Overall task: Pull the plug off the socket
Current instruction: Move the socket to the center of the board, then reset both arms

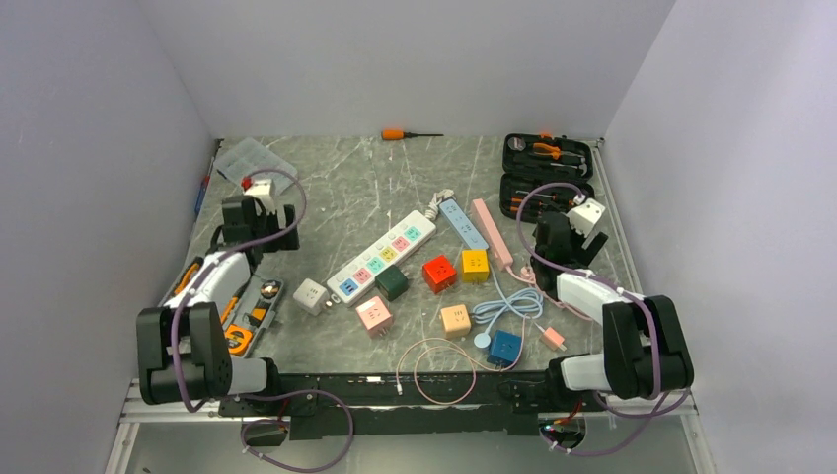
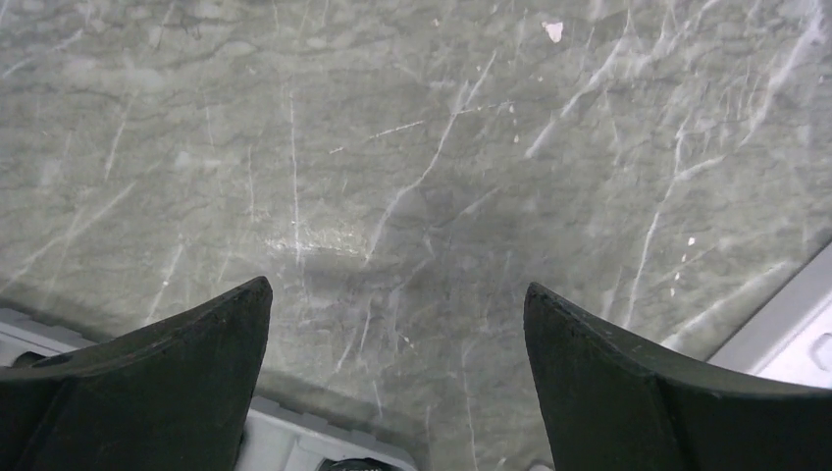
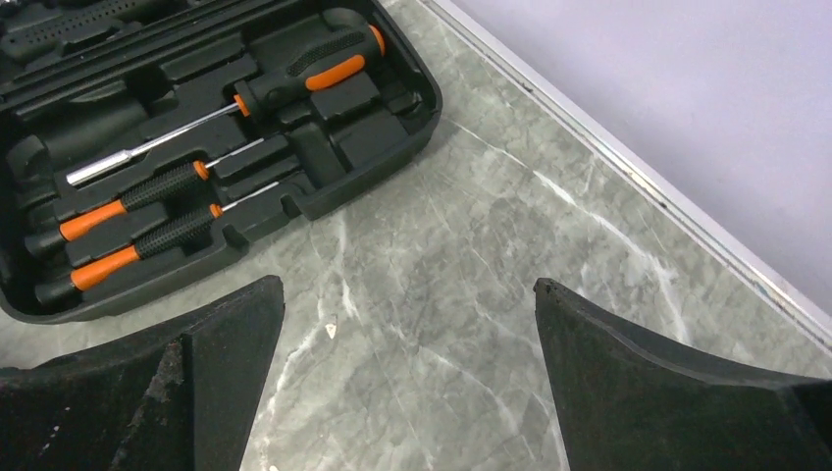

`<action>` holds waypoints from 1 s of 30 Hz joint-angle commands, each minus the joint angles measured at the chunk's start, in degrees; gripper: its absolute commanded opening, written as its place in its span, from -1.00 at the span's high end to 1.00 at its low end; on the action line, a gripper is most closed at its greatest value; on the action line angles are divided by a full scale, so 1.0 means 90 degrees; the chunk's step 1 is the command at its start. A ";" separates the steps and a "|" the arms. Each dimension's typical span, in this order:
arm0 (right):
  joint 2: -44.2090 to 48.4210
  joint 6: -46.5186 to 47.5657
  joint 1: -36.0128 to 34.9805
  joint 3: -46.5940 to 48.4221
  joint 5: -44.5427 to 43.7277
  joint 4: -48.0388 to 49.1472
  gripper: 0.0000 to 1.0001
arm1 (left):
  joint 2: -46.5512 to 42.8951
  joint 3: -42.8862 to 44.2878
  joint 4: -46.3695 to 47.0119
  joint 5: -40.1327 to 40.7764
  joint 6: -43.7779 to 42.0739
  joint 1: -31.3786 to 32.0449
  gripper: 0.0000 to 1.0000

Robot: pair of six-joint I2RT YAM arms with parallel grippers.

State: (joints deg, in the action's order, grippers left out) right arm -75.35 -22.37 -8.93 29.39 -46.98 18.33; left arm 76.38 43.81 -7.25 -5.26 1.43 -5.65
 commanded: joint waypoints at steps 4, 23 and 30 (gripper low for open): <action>-0.0276 0.0958 0.0038 0.0080 -0.0057 0.1611 -0.99 | -0.0459 -0.1613 0.3895 0.0172 -0.0624 0.0236 -0.99; -0.0892 0.2412 -0.0249 -0.1944 0.0501 0.5903 -0.99 | -0.0098 -0.3963 0.8250 -0.0021 -0.0969 0.0306 -0.99; -0.1254 0.1976 0.0698 -0.1722 0.2466 0.5461 -1.00 | 0.0129 -0.3402 0.7574 0.0212 -0.0765 0.0259 -0.99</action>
State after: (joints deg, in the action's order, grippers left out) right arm -83.90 -1.65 -9.80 12.23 -37.76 63.18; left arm 76.86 11.55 58.06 -3.79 -6.57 -2.98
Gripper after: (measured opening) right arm 0.996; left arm 0.994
